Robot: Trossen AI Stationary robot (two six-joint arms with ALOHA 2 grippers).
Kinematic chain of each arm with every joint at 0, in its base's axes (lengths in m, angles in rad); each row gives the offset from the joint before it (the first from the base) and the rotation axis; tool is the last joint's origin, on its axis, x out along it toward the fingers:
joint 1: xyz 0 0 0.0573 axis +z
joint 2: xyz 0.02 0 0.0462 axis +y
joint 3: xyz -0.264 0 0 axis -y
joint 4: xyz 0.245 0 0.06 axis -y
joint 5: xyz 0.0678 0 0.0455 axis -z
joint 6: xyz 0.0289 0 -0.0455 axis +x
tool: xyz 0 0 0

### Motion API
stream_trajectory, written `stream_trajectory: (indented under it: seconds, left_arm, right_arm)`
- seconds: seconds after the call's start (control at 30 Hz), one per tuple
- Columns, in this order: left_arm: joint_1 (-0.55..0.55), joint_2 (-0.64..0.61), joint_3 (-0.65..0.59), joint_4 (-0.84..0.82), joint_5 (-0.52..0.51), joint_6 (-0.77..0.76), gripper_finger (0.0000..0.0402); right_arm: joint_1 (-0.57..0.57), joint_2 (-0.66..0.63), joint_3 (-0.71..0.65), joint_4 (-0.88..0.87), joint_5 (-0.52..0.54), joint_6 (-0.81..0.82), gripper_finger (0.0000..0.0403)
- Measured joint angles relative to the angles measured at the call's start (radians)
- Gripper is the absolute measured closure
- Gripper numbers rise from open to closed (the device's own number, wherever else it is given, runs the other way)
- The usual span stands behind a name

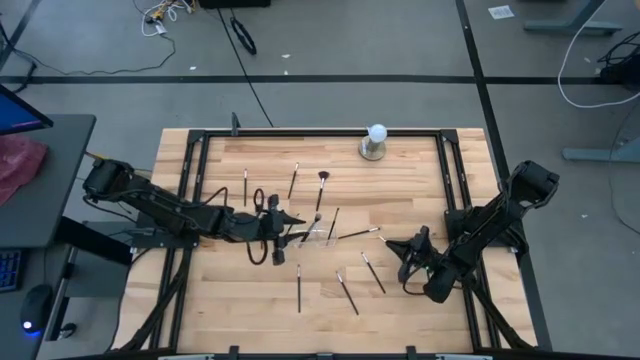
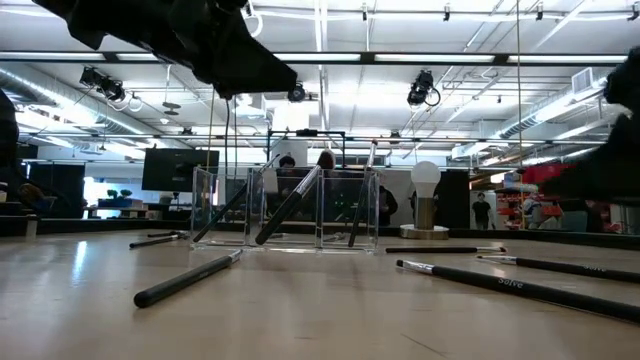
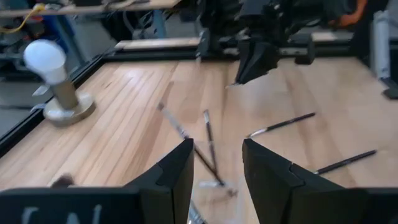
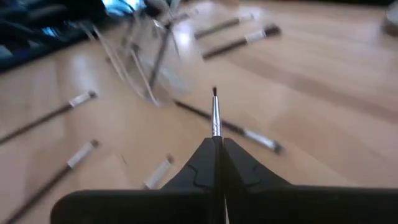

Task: Put items in baskets/containers
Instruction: Put the liner brush into the transparent organizer

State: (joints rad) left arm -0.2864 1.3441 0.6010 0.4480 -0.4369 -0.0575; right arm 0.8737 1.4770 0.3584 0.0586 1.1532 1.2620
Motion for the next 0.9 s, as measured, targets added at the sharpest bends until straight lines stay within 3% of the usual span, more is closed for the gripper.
stream_trajectory:
  seconds: [0.23, 0.33, 0.47, 0.63, 0.9]
  left_arm:
    - [-0.004, 0.036, 0.000, 0.137, 0.072, 0.089, 0.0264]
    - [-0.004, 0.094, 0.000, 0.241, 0.083, 0.120, 0.0264]
    - [-0.004, 0.183, 0.000, 0.405, 0.084, 0.169, 0.0264]
    - [0.006, 0.268, 0.000, 0.609, 0.144, 0.226, 0.0264]
    - [0.069, 0.327, 0.067, 0.702, 0.527, 0.277, 0.0253]
  right_arm:
    - [-0.075, -0.005, 0.001, 0.498, -0.057, -0.556, 0.0393]
    - [-0.124, -0.005, 0.001, 0.757, -0.160, -0.839, 0.0393]
    - [-0.208, -0.006, 0.002, 1.034, -0.380, -1.113, 0.0393]
    - [-0.316, -0.007, 0.006, 1.165, -0.619, -1.219, 0.0393]
    - [-0.406, -0.006, 0.064, 1.153, -0.800, -1.301, 0.0393]
